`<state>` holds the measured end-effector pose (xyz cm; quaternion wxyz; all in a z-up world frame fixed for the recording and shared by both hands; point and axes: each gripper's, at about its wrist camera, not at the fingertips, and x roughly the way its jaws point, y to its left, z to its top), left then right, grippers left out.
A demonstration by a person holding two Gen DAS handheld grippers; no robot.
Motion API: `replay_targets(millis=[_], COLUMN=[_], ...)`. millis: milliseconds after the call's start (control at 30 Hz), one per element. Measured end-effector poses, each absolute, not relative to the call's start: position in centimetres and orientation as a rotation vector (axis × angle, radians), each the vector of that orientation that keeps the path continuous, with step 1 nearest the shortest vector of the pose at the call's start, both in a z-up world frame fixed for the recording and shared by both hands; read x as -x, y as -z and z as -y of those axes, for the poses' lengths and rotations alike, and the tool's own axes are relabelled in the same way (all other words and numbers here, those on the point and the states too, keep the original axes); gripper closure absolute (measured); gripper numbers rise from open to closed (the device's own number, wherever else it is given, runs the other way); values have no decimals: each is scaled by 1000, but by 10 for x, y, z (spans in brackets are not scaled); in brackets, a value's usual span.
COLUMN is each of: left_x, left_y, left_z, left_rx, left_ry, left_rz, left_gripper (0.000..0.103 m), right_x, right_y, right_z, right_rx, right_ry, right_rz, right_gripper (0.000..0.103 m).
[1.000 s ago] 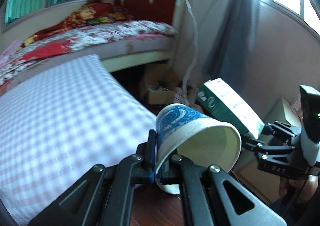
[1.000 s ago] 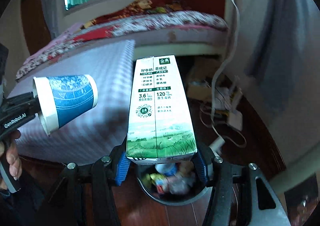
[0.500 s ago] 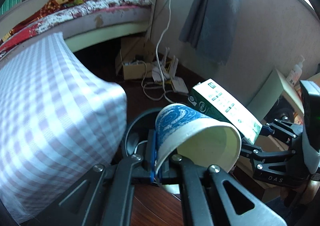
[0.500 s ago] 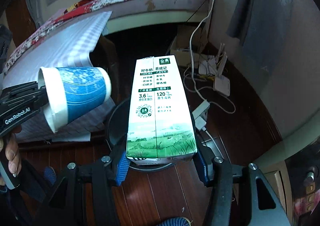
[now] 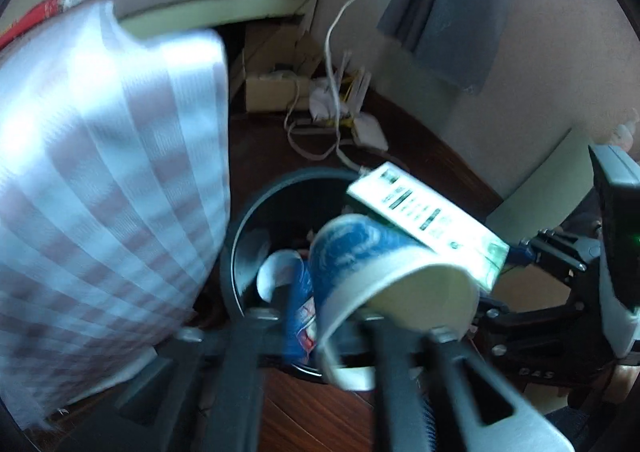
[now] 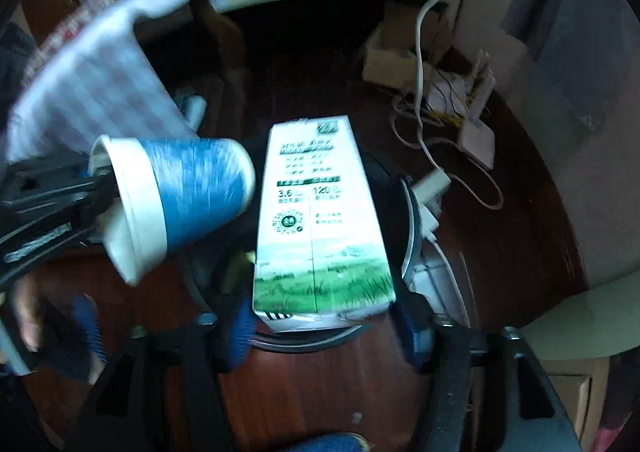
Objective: Collect trash
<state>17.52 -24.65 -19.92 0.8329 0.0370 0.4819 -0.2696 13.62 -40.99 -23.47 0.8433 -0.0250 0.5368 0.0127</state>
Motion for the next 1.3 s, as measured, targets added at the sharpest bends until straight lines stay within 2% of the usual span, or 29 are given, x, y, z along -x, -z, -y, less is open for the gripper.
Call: replay_targets(millis=[33,67,300,367,633,933,1300], left_x=[-176,-173,-161,-158,-154,-145,-125], left_y=[204,207,222,220,204,175,114], left_z=[246,243,224,217,195,168,132], left_rx=[-78,-96,-133,-131,-125,-104,-76], left_ry=[558,518,407,385,367,352,328], left_rz=[-1034,-1022,-1048,-1043,-1010,-968,-882], left_gripper=[20,8,6,1,1,1,1], right_x=[-136,-135,-129,-126,-126,-122,-90], right_y=[239,244,246,241,224,198,132], right_z=[413,417,423,416,397,376,342], right_rx=[44,33,-26,-26,-37,-38,-96], right_ry=[-15,10,75,81,60,50,46], right_rz=[-1140,-1157,-1167,-1157,-1119,-1077,-973], right_gripper=[4,1,1,1,1,1,1])
